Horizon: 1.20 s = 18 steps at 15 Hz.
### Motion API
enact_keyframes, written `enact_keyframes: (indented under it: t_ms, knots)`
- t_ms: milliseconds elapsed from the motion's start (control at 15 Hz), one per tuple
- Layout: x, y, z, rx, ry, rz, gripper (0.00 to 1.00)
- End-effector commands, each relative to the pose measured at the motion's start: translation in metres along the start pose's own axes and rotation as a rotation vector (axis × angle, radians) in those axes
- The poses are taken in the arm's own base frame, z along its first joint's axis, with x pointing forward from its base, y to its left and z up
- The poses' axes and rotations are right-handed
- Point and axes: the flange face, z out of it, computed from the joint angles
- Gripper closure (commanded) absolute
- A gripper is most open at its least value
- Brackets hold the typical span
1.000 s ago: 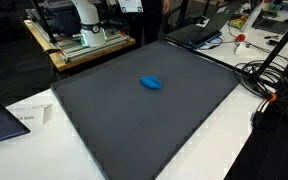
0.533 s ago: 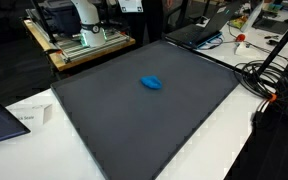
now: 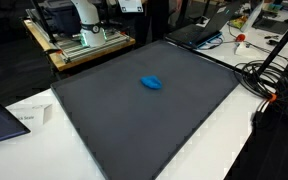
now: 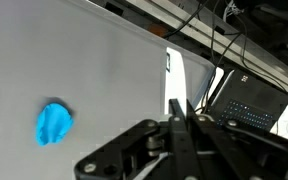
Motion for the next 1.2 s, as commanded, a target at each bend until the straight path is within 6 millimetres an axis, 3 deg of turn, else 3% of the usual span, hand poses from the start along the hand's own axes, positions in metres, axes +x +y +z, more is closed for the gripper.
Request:
enact_keyframes:
  t_ms: [0,1000,1133]
  knots:
    - [0.000,0.000,0.000,0.000,-0.001,0.000,0.96]
    - [0.000,0.000,0.000,0.000,-0.001,0.000,0.96]
    - [0.014,-0.002,0.000,0.008,0.013,-0.013,0.99]
